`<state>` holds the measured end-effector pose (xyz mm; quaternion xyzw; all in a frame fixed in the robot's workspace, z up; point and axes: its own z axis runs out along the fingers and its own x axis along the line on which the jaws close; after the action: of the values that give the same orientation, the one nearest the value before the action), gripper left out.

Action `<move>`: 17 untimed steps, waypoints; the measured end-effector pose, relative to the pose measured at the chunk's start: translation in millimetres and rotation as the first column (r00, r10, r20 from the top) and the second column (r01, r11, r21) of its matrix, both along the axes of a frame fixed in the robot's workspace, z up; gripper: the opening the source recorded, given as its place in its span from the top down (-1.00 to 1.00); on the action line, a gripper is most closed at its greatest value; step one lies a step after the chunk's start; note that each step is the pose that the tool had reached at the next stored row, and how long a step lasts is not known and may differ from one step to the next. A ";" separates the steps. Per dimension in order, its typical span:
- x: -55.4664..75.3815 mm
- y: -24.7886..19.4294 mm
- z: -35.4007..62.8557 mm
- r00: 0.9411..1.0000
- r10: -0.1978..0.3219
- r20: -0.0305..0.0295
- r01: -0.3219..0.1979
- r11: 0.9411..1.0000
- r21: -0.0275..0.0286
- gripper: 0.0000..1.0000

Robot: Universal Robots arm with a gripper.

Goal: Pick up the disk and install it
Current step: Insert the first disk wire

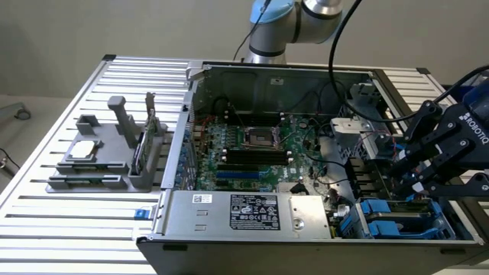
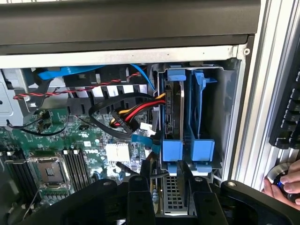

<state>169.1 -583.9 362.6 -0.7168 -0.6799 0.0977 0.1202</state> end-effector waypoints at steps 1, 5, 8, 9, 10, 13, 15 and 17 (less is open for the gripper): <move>0.0 0.7 0.0 1.000 0.000 0.002 0.000 1.000 0.000 0.27; 0.4 2.2 0.0 1.000 0.000 0.009 0.000 1.000 0.002 0.27; 1.1 2.6 0.1 1.000 0.000 0.014 0.000 1.000 0.005 0.27; 1.5 2.6 0.2 1.000 0.000 0.015 0.000 1.000 0.006 0.27; 2.0 2.6 0.1 1.000 0.000 0.017 0.000 1.000 0.007 0.27; 2.6 2.7 -0.1 1.000 0.000 0.021 0.000 1.000 0.010 0.27; 2.9 2.7 0.0 1.000 0.000 0.024 0.000 1.000 0.012 0.27; 2.9 2.7 0.1 1.000 0.000 0.028 0.000 1.000 0.013 0.27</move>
<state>172.0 -581.3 362.7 -0.7172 -0.6822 0.0832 0.1152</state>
